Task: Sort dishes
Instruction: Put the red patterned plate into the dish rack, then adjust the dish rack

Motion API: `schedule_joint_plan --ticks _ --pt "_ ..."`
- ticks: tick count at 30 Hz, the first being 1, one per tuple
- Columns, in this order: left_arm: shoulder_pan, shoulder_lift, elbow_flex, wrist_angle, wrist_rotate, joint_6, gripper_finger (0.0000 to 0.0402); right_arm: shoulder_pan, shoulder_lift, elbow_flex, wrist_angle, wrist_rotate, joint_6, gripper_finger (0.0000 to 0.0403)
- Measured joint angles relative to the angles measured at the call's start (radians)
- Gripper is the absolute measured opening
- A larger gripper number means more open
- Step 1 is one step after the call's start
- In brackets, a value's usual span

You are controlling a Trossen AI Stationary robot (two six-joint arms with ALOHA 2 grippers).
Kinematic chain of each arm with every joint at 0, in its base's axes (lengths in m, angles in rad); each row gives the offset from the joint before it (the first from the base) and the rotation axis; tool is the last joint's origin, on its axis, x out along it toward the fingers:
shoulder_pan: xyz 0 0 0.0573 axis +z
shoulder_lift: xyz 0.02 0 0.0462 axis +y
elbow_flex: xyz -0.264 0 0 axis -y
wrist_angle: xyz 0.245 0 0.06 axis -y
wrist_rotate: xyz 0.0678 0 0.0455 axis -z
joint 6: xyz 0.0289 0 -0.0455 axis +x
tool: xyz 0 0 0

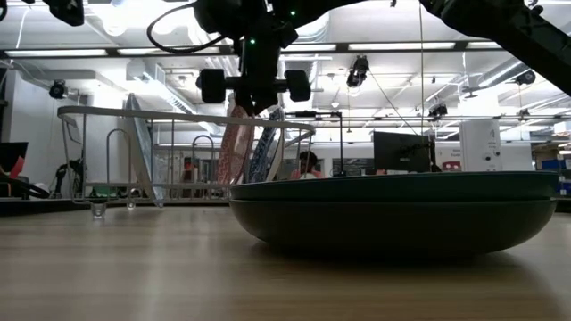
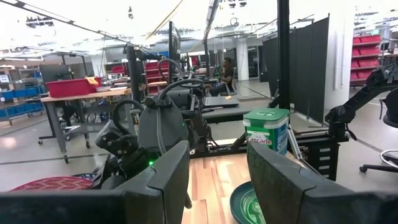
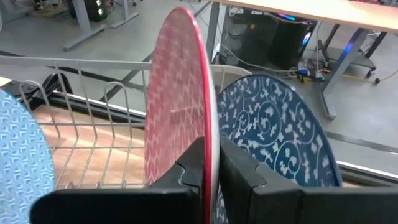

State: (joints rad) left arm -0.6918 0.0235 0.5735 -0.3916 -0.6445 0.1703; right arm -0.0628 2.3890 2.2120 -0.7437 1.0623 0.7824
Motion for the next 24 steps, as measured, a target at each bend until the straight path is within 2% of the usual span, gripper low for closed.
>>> schedule_joint_plan --ticks 12,24 --pt "0.0 0.0 0.0 0.0 0.0 0.0 0.0152 0.004 0.004 -0.005 -0.006 -0.01 -0.009 0.012" --pt "0.0 0.002 -0.021 0.001 0.0 -0.033 0.0152 0.04 -0.002 0.067 -0.016 0.002 -0.152 0.0191"
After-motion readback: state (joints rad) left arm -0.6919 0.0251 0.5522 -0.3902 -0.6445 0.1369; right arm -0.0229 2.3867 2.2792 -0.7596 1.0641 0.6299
